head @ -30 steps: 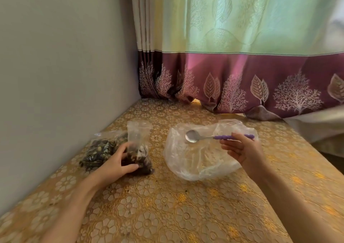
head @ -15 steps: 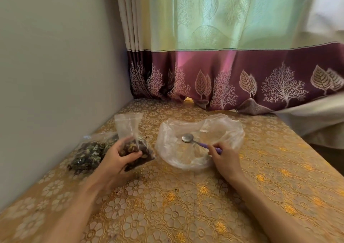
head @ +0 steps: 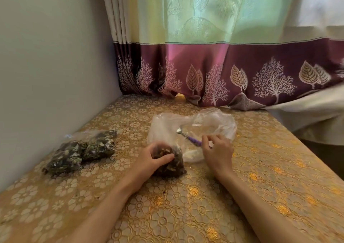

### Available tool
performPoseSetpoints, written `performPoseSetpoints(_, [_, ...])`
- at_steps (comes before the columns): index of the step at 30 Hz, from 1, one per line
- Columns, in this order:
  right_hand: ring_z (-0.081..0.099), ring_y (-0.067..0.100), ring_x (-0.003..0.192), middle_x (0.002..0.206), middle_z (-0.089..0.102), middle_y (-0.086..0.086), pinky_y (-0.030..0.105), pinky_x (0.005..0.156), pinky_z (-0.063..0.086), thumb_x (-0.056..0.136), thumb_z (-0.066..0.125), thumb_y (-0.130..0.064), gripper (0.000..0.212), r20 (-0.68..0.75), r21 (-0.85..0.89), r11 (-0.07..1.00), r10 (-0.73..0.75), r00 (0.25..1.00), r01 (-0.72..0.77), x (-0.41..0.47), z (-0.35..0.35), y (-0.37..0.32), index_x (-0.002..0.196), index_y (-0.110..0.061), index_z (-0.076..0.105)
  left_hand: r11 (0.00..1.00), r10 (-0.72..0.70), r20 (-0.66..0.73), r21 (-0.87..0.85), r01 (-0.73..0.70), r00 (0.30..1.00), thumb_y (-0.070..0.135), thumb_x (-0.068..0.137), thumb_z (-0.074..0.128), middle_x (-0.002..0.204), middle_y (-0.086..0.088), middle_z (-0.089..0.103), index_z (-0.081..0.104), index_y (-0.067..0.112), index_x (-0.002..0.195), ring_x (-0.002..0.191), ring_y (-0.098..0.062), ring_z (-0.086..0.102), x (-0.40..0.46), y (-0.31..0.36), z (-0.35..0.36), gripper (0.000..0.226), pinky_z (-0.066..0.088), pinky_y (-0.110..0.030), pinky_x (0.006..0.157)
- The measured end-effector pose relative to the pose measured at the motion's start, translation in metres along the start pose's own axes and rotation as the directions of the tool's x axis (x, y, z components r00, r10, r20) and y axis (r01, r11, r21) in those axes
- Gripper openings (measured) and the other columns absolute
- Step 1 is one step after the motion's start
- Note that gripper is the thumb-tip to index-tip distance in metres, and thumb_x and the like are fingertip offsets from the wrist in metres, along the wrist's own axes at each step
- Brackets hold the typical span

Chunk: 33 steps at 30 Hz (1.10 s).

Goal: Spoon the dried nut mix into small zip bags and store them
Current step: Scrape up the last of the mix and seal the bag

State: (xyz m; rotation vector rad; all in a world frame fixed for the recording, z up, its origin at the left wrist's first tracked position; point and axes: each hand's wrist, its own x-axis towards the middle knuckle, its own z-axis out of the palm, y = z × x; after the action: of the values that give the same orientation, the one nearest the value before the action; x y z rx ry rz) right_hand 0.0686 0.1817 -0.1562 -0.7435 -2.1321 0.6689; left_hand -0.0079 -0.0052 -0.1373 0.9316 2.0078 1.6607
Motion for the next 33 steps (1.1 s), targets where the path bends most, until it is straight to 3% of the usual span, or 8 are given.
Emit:
performPoseSetpoints(4, [0.054,0.006,0.088,0.097,0.063,-0.006,0.024,0.076,0.042,0.090,0.061,-0.022,0.014,0.051,0.272,0.915,-0.321,0.946,0.296,-0.030,-0.012,-0.012,0.098,-0.014,0.069,0.997,0.066,-0.040,-0.024,-0.067,0.997,0.035,0.069,0.069,0.085,0.002,0.071,0.063,0.018,0.086,0.082,-0.008,0.065,-0.003,-0.002,0.002,0.026,0.051,-0.018,0.063])
performPoseSetpoints(8, [0.061,-0.002,0.093,0.104,0.062,-0.016,0.016,0.077,0.051,0.086,0.066,-0.035,0.036,0.386,0.484,0.868,-0.327,0.863,0.112,-0.043,-0.012,-0.030,0.118,-0.023,0.059,0.986,0.146,-0.083,-0.073,-0.152,0.986,0.038,0.068,0.069,0.082,-0.009,0.069,0.063,0.006,0.089,0.073,-0.013,0.065,-0.006,0.003,0.005,0.039,0.053,-0.021,0.063])
performPoseSetpoints(15, [0.057,-0.005,0.087,0.093,0.060,-0.016,0.010,0.075,0.045,0.084,0.069,-0.026,0.023,0.381,0.469,0.879,-0.294,0.877,0.090,-0.048,-0.006,-0.031,0.105,-0.024,0.058,0.974,0.207,-0.116,-0.065,-0.215,0.971,0.064,0.059,0.072,0.112,0.009,0.065,0.053,0.036,0.118,0.101,-0.003,0.062,-0.008,0.024,-0.001,0.068,0.050,-0.012,0.073])
performPoseSetpoints(20, [0.060,0.012,0.094,0.101,0.063,-0.002,0.031,0.084,0.052,0.084,0.069,-0.026,0.033,0.341,0.443,0.884,-0.318,0.884,0.147,-0.051,-0.008,-0.034,0.113,-0.013,0.059,0.760,0.481,-0.064,0.528,-0.380,0.874,0.073,0.065,0.055,0.111,0.022,0.051,0.055,0.033,0.105,0.102,0.005,0.049,-0.004,0.062,-0.008,0.057,0.036,-0.007,0.087])
performPoseSetpoints(24, [0.060,0.011,0.095,0.103,0.064,-0.001,0.031,0.085,0.052,0.084,0.068,-0.029,0.035,0.349,0.452,0.880,-0.323,0.880,0.144,-0.052,-0.010,-0.033,0.114,-0.015,0.058,0.541,0.383,0.122,0.774,-0.329,0.916,0.061,0.076,0.057,0.108,0.012,0.059,0.067,0.030,0.081,0.111,-0.007,0.045,0.007,0.084,-0.003,0.033,0.033,-0.044,0.102])
performPoseSetpoints(26, [0.059,0.007,0.095,0.102,0.062,-0.007,0.026,0.084,0.052,0.083,0.069,-0.032,0.035,0.366,0.481,0.870,-0.310,0.878,0.107,-0.052,-0.010,-0.031,0.113,-0.020,0.056,0.580,0.395,0.135,0.730,-0.360,0.909,0.041,0.082,0.064,0.103,0.012,0.061,0.068,0.027,0.077,0.108,-0.006,0.048,0.011,0.089,0.003,0.015,0.034,-0.042,0.102])
performPoseSetpoints(30, [0.060,-0.004,0.089,0.097,0.063,-0.016,0.010,0.075,0.048,0.082,0.070,-0.033,0.026,0.425,0.540,0.842,-0.297,0.855,0.024,-0.052,-0.010,-0.030,0.104,-0.029,0.057,0.802,0.432,0.013,0.452,-0.390,0.902,0.031,0.079,0.070,0.097,0.010,0.064,0.072,0.019,0.080,0.095,0.002,0.056,0.013,0.091,0.012,0.012,0.038,-0.007,0.084])
performPoseSetpoints(33, [0.063,0.005,0.083,0.090,0.067,-0.007,0.015,0.071,0.051,0.083,0.069,-0.028,0.014,0.425,0.616,0.787,-0.289,0.858,-0.041,-0.051,-0.010,-0.029,0.095,-0.026,0.063,0.827,0.446,-0.050,0.404,-0.391,0.894,0.049,0.071,0.065,0.110,0.010,0.060,0.068,0.029,0.095,0.106,-0.003,0.052,0.013,0.084,0.009,0.032,0.040,-0.017,0.088])
